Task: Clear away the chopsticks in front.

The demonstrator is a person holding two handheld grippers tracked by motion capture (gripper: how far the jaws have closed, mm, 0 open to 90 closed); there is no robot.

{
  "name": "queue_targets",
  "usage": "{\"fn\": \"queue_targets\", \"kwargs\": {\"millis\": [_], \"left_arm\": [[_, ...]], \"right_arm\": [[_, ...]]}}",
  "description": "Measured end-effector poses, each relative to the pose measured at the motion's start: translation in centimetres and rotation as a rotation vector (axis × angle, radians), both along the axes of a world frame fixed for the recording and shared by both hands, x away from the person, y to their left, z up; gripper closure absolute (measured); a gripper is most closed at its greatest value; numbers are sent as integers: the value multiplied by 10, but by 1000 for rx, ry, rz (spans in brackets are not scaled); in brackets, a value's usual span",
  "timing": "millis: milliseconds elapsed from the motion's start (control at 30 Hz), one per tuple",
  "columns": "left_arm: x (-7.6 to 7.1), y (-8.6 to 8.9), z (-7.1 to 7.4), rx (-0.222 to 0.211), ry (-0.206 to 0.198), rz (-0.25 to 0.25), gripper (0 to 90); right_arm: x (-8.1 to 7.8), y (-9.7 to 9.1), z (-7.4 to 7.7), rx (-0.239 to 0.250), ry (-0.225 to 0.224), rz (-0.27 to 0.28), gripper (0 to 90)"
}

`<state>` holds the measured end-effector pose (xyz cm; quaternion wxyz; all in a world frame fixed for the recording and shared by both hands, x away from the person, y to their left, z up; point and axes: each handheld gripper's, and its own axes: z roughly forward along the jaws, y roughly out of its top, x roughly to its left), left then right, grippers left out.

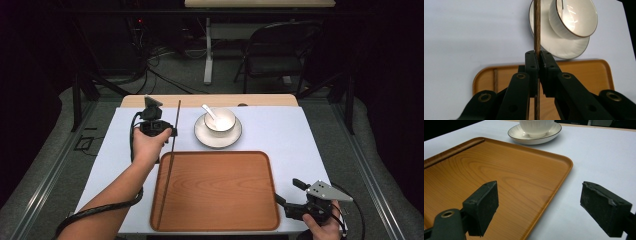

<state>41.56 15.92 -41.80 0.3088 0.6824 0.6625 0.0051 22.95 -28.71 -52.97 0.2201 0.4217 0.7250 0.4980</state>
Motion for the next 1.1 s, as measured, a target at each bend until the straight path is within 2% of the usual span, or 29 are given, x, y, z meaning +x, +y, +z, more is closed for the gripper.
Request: {"fn": "queue_targets", "kwargs": {"millis": [233, 400, 533, 733, 900, 1000, 1100], "left_arm": [[-29, 24, 1, -11, 10, -8, 850], [-40, 30, -3, -21, 12, -8, 850], [-54, 31, -13, -15, 34, -9, 850], [-72, 26, -41, -10, 84, -37, 850], [-84, 20, -67, -27, 114, -57, 850], [-88, 17, -75, -17, 121, -63, 850], [-94, 12, -90, 7, 150, -75, 850]], "right_arm": [[0, 1, 0, 3, 1, -5, 147], [0, 1, 0, 6, 3, -8, 147], [0, 1, 0, 5, 2, -8, 147], [0, 1, 0, 3, 0, -8, 147], [0, 1, 0, 2, -1, -8, 147], [0, 1, 0, 1, -2, -8, 147], [0, 2, 0, 2, 0, -9, 147]]}}
